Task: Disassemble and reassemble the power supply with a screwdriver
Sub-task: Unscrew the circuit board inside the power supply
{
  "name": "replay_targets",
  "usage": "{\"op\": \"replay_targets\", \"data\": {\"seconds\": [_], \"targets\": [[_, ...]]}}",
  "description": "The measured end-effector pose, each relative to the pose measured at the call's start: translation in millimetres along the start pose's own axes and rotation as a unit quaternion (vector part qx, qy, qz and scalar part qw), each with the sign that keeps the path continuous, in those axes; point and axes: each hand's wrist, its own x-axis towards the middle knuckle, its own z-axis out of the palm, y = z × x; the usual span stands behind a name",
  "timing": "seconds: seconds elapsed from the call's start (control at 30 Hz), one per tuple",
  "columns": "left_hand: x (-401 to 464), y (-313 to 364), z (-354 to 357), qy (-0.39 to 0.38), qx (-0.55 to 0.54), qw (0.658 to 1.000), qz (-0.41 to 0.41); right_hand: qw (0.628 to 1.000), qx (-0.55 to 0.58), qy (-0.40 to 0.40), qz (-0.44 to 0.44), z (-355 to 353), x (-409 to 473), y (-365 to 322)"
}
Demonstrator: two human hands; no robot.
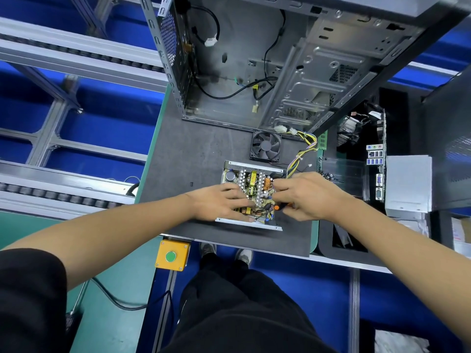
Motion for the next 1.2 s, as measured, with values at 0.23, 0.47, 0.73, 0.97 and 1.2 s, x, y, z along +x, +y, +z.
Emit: {"op": "replay_targets", "data": {"seconds": [0.23,0.47,0.73,0.97,1.2], "targets": [[0.2,-0.3,0.2,0.001,-0.002,1.0,0.0,1.0,0.001,-0.005,-0.005,-0.9,1.9,-1.1],[0.6,-1.0,0.8,-0.005,0.015,1.0,0.007,1.0,-0.013,-0.011,-0.018,-1.8,3.3,-5.4],[0.1,-0.6,0.2,-0.014,0.042,0.999,0.011,0.999,-0.02,-0.039,-0.026,-6.3,4.5,-8.5],[0.4,-0.8,-2.4,-0.016,0.052,0.998,0.02,0.989,-0.063,-0.129,-0.042,-13.8,14.8,-15.9],[1.0,-0.3,-1.6,-0.002,0.059,0.998,0.013,0.986,-0.083,-0.137,-0.046,-18.8,25.2,-26.4]]}}
